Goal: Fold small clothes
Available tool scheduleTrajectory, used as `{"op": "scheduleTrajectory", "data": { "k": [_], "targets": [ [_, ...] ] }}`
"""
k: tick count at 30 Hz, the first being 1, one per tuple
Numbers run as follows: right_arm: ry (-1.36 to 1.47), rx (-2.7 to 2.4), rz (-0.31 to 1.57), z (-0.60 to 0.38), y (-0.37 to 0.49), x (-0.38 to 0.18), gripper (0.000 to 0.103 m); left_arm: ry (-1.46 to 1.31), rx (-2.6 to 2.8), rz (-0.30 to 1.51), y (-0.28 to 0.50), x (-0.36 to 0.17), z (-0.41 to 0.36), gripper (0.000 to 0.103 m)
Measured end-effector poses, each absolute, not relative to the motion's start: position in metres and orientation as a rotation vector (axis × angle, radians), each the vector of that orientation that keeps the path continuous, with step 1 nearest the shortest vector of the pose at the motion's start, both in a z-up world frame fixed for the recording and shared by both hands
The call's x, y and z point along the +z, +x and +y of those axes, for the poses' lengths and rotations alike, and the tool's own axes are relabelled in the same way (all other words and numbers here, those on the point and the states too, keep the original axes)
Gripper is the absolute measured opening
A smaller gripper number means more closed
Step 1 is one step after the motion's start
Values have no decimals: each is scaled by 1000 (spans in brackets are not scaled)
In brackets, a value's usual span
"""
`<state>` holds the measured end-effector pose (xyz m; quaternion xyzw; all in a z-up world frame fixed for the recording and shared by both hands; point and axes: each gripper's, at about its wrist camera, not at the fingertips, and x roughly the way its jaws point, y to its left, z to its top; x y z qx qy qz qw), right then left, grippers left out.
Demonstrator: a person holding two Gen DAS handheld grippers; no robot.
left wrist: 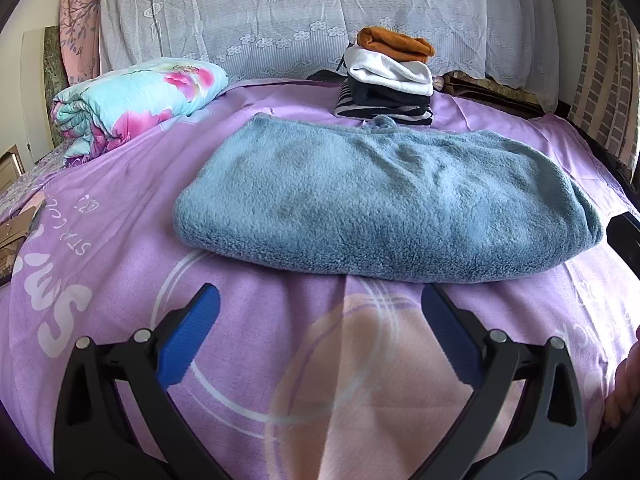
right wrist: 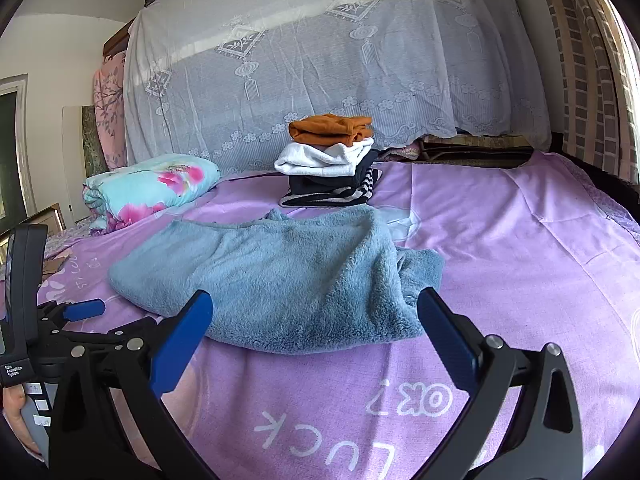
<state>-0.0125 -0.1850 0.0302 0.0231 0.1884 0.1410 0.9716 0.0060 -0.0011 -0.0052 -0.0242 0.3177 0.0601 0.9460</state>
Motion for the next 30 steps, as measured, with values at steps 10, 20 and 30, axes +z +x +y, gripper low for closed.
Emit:
{"op": "scheduleTrajectory", "data": {
  "k": [10,20,30],
  "targets": [
    [46,286,382,-185,-12,30,102,-51,122,648,6,-5,0,101],
    [47,284,382,-184,-13,28,102,-55,122,651,5,-8,0,101],
    [56,286,390,-183,-13,27,102,-60,122,653,5,-9,2,101]
  ]
}}
